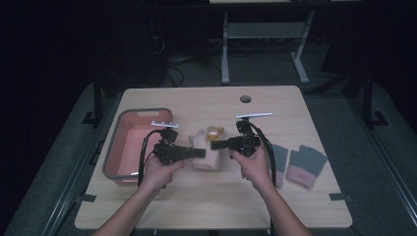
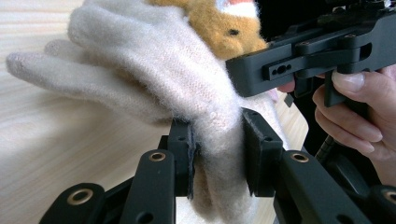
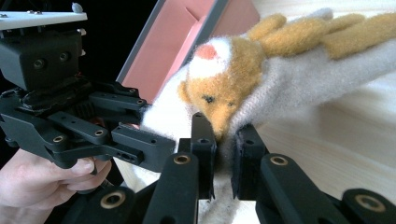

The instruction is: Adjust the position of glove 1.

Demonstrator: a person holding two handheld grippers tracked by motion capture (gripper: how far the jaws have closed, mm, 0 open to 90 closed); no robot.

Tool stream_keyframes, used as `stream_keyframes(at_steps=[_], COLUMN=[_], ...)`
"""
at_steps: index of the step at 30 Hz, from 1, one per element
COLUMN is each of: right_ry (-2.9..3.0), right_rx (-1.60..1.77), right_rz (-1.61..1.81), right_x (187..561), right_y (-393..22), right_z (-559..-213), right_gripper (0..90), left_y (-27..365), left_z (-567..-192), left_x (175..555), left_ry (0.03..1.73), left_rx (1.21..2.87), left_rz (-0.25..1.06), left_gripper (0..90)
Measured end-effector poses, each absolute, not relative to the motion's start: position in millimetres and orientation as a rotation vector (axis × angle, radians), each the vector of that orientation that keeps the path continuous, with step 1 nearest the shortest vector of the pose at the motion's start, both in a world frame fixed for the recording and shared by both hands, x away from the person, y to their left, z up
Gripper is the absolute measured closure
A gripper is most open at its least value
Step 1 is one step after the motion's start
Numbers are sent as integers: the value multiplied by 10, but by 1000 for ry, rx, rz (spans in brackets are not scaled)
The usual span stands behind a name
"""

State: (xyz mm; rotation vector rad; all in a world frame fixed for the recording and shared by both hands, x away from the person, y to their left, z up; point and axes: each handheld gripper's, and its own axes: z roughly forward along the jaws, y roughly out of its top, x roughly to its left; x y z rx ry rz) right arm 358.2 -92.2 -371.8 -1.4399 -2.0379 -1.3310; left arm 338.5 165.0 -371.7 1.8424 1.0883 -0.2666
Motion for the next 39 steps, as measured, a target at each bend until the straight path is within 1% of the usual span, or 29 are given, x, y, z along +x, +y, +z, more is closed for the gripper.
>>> stream_keyframes(at_steps=[20, 24, 39], right_ry=[-2066, -2058, -2073], right_rx=[-1390, -1375, -1333], right_rz=[-1376, -1386, -1401], right_x=[3741, 3774, 3853], right_y=[-679, -621, -417], right_z=[-3338, -3291, -3141], right_gripper=[817, 817, 816], left_y=[1933, 1997, 2201], left_z=[-3373, -3300, -3152], left_x=[3506, 3521, 3538], left_ry=[1064, 1050, 1060], left_rx=[1802, 1813, 1798], left_rz=[-241, -215, -192], left_gripper=[677, 677, 677])
